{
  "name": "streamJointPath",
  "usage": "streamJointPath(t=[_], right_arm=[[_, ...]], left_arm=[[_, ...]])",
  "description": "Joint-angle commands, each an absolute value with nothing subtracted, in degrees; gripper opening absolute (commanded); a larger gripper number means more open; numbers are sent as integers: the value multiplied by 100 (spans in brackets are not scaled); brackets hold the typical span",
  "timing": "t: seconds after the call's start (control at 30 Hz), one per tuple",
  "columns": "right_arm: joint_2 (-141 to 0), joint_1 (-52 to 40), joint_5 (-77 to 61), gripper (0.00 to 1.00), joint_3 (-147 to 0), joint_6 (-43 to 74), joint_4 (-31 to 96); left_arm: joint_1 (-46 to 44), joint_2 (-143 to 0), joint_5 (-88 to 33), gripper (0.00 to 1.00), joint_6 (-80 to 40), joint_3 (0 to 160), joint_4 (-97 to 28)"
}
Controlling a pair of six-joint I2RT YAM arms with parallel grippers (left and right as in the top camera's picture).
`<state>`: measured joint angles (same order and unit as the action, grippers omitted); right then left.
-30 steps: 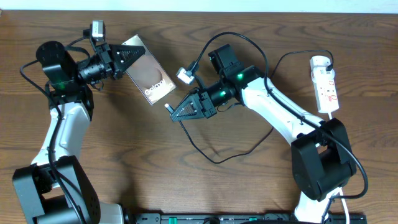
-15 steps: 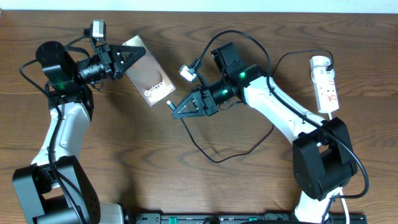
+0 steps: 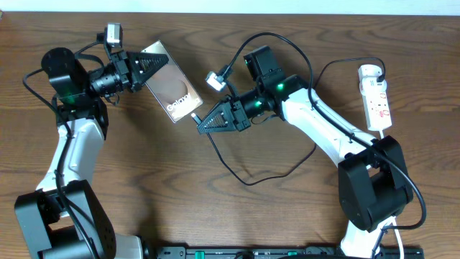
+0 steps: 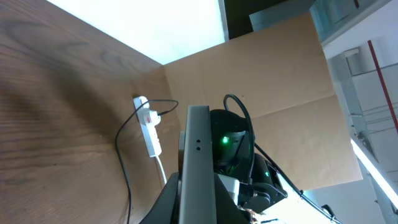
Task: Plug charger to phone and switch on socket
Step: 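Bring the held plug to the phone's bottom port, then push the plug into the phone's port with the right gripper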
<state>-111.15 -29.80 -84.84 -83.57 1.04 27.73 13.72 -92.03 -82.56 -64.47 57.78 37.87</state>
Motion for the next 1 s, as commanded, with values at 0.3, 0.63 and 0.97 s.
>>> streamJointPath(t=[0.3,0.63,0.97], right_arm=[[-11109,-2958,-8943,1,-8333,283,2762],[-11555,-2963,-8947,1,-8302,242,2764],[-11563,-3048,-8947,1,-8302,255,2628]], left_arm=[[1369,-9098,-8287,7,-6479,5828,3957],[1369,-9098,-8221,7,-6479,5828,3959],[1369,-9098,-8160,7,-6475,5828,3959]])
